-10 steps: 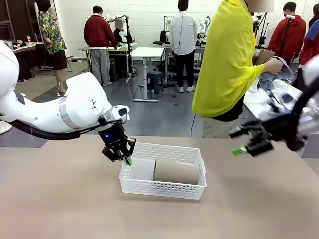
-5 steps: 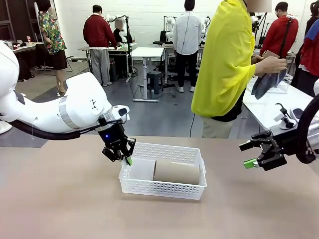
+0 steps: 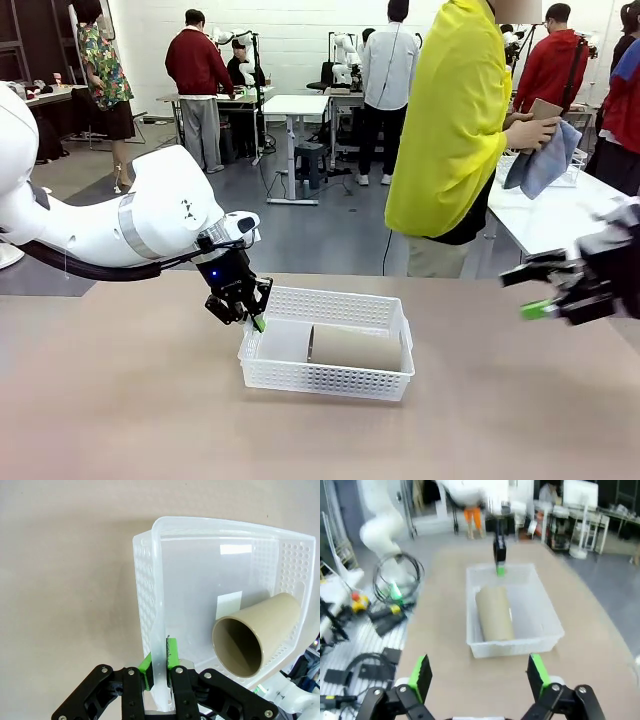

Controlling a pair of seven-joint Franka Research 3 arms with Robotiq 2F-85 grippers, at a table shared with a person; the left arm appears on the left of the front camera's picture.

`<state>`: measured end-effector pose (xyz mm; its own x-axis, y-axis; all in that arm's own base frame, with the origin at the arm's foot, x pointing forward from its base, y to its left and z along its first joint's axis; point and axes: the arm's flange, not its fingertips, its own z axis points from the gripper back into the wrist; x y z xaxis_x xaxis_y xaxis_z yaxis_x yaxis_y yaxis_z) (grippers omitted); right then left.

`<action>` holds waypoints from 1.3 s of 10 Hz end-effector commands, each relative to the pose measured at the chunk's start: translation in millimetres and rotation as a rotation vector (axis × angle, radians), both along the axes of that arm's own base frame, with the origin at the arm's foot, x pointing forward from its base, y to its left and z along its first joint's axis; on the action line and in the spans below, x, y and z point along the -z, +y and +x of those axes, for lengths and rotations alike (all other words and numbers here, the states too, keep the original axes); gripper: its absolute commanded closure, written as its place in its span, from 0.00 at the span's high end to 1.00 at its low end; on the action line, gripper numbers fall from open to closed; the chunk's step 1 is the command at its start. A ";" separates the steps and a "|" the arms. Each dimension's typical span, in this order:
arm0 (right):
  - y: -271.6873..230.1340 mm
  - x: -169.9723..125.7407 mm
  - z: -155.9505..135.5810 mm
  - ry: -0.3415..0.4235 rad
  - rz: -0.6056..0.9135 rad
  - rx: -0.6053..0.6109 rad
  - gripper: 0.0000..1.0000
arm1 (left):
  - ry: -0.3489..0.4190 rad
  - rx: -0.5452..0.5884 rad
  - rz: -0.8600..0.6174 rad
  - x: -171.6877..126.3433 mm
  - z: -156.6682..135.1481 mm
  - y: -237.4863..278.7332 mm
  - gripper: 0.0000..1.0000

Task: Clean and organize the cups into the basket.
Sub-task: Pick up the Organizing basket and move it to the center of the table, then pick up the Reusable plastic cup from the right side of the table and place it inside the Organizing basket, then pick up the Reusable plastic cup from the right side of the table and stack it inside the Organizing basket in the center of the table.

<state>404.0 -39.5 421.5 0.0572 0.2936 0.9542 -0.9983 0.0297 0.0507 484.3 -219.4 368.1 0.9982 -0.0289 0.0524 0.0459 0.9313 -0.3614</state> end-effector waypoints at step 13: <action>-140.0 50.5 36.8 -0.096 0.033 0.129 1.00 | 0.004 0.003 -0.005 -0.5 -0.2 0.0 0.00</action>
